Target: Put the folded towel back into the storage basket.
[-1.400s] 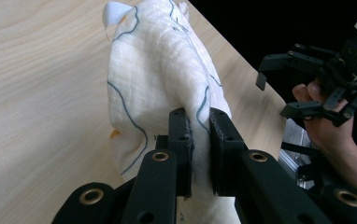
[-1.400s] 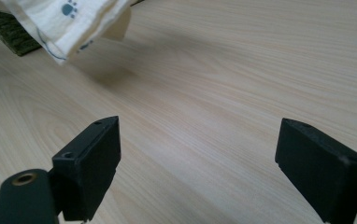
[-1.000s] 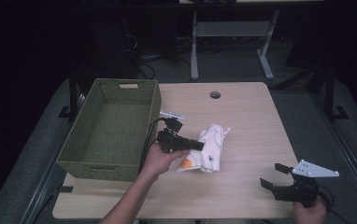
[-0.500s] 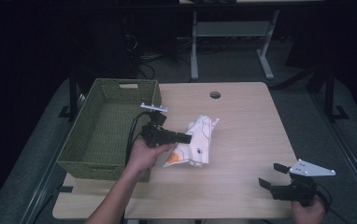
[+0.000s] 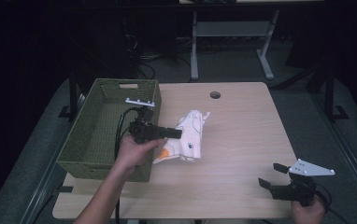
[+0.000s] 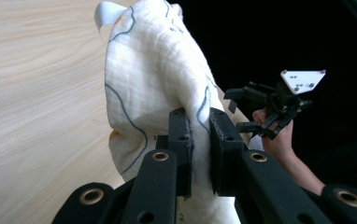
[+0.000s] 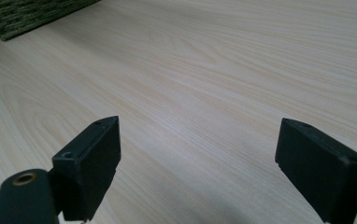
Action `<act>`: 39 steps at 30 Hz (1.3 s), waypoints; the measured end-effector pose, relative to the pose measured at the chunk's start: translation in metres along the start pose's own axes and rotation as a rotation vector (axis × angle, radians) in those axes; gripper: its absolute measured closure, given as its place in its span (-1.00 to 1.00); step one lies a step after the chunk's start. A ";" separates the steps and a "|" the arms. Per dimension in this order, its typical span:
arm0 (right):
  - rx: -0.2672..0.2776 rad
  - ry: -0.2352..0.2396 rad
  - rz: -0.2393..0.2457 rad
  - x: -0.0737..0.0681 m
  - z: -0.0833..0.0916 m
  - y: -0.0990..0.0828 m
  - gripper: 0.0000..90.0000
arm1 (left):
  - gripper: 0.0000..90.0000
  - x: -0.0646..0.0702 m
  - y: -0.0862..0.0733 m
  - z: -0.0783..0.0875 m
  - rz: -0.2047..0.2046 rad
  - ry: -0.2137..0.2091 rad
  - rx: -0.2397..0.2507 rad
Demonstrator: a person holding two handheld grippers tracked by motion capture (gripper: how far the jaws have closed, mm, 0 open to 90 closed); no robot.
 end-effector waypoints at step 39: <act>-0.010 -0.021 0.002 -0.003 -0.003 0.001 -0.69 | 0.82 -0.031 -0.017 0.087 0.056 0.047 0.122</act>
Point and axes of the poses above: each handheld gripper's, and its own axes: z roughly backward along the jaws, y roughly out of its top, x roughly to its right, the point moved 4 cm from there along -z, roughly forward along the jaws, and after that the axes turned 13 degrees about -x, right-handed, at the moved point
